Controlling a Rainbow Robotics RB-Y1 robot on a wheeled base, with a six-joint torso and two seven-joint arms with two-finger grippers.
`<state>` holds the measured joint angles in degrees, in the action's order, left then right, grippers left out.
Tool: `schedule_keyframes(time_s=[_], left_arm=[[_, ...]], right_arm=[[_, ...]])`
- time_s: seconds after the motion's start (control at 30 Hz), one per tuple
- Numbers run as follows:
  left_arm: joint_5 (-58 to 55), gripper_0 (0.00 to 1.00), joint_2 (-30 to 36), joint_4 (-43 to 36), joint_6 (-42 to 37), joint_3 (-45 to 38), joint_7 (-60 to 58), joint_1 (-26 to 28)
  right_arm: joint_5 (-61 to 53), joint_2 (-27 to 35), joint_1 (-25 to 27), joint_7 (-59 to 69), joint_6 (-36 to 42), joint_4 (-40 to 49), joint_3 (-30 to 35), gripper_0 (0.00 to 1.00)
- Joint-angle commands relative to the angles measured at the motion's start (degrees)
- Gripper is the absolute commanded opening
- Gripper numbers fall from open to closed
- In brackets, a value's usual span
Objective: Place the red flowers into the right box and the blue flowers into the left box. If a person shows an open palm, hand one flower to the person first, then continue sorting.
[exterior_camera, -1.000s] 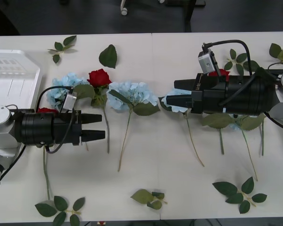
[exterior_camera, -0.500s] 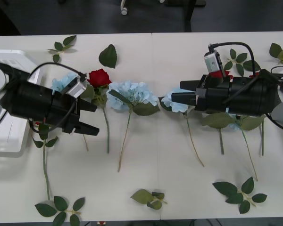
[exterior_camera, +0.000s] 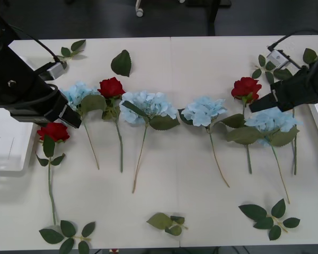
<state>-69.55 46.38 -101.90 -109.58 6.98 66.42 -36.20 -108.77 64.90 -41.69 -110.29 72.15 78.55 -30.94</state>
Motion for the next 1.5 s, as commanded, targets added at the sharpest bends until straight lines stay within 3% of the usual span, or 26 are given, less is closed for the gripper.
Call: schedule_keyframes(time_s=[0.03,0.13,0.43,0.57,0.93,1.17,1.5], left_arm=[[3.55,1.00,6.62,-1.73,-0.42,0.58,-12.37,4.48],[6.27,1.00,9.34,-3.84,-0.02,0.58,-15.09,10.10],[18.84,1.00,11.10,-13.42,14.83,-1.97,-16.76,28.82],[21.57,1.00,9.43,-13.50,18.79,-1.62,-17.11,32.16],[38.88,1.00,0.99,-13.24,20.98,7.61,-23.79,31.28],[49.43,1.00,-2.52,-12.71,23.36,15.34,-31.62,30.05],[50.31,1.00,-4.81,-6.03,30.74,16.22,-31.79,29.35]], right_arm=[[13.32,1.19,0.74,4.65,6.16,-2.35,11.43,0.77],[22.73,-0.57,1.62,4.38,7.39,-4.37,14.85,0.76],[40.04,-6.37,2.23,5.79,3.00,-12.11,14.94,0.76],[43.65,-10.15,2.23,6.05,-0.60,-17.38,14.94,0.77],[51.47,-19.20,2.23,7.37,-14.84,-25.82,14.94,0.76],[56.65,-20.08,2.23,8.87,-16.95,-26.52,14.94,0.76],[59.29,-22.10,2.23,9.04,-18.80,-28.54,14.94,0.76]])
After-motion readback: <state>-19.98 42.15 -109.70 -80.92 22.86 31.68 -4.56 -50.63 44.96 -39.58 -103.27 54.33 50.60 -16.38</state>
